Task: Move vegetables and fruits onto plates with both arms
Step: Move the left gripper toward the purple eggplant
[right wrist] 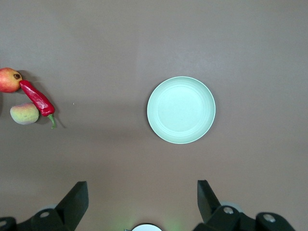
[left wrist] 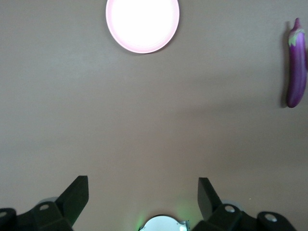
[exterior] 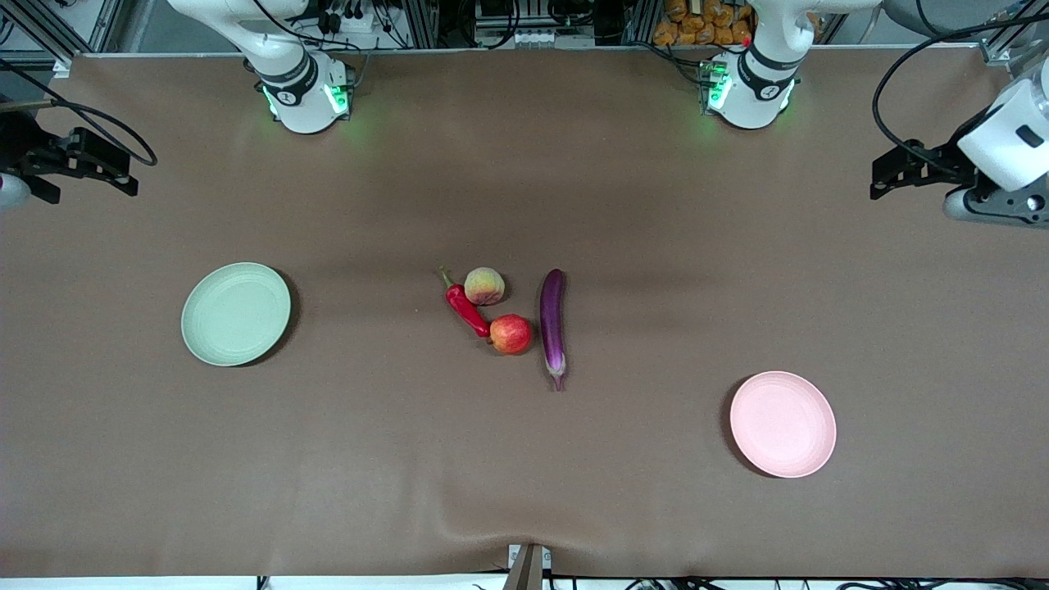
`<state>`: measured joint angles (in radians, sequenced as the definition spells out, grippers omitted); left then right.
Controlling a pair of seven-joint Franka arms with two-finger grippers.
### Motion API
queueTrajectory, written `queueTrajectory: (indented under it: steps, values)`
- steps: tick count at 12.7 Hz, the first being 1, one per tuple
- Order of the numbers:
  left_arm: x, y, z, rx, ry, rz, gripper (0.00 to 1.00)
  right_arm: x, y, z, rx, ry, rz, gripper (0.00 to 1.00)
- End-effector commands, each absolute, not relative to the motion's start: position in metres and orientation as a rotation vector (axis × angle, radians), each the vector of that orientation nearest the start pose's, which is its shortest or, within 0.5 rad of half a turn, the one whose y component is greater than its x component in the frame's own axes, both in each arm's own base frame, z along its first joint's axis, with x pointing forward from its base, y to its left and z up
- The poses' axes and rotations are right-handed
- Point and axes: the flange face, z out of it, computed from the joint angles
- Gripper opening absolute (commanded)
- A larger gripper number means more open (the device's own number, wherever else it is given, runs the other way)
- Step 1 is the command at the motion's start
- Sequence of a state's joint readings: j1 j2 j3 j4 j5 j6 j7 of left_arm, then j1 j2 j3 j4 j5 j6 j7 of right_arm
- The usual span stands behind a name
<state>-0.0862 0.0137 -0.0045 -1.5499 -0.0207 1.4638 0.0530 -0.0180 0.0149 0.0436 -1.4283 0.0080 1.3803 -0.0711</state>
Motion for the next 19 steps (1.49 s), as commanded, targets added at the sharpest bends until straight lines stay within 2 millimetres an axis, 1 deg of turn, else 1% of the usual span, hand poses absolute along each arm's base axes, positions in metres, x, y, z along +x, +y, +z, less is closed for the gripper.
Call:
queueTrajectory:
  steps: [1,4,6,7,9,10,11,13,15,16,17,19]
  values:
    - [0.568,-0.064,0.598,-3.215,0.228,0.122,1.00,0.535,0.009,0.667,-3.130,-0.162,0.103,1.00]
    - [0.596,-0.076,0.564,-3.401,0.090,0.130,1.00,0.539,0.011,0.674,-3.133,-0.164,0.043,1.00]
    - [0.626,-0.098,0.528,-3.534,0.031,0.085,1.00,0.538,0.011,0.675,-3.133,-0.164,0.043,1.00]
    - [0.636,-0.104,0.515,-3.606,-0.021,0.067,1.00,0.538,0.009,0.675,-3.133,-0.160,0.043,1.00]
    - [0.656,-0.113,0.489,-3.731,-0.161,0.028,1.00,0.538,0.008,0.676,-3.135,-0.157,0.034,1.00]
    - [0.665,-0.118,0.482,-3.790,-0.242,-0.020,1.00,0.538,0.007,0.676,-3.138,-0.154,0.036,1.00]
    - [0.667,-0.135,0.479,-3.848,-0.285,-0.048,1.00,0.538,0.005,0.676,-3.137,-0.147,0.036,1.00]
    - [0.673,-0.160,0.469,-3.916,-0.367,-0.076,1.00,0.538,-0.001,0.676,-3.136,-0.130,0.034,1.00]
    - [0.673,-0.199,0.462,-3.919,-0.356,-0.164,1.00,0.538,0.000,0.677,-3.136,-0.133,0.031,1.00]
    - [0.670,-0.220,0.462,-3.912,-0.386,-0.200,1.00,0.539,0.001,0.679,-3.137,-0.135,0.012,1.00]
    - [0.667,-0.243,0.452,-3.900,-0.386,-0.187,1.00,0.539,0.003,0.679,-3.135,-0.140,0.009,1.00]
    - [0.655,-0.281,0.443,-3.899,-0.348,-0.132,1.00,0.539,0.008,0.680,-3.136,-0.154,0.005,1.00]
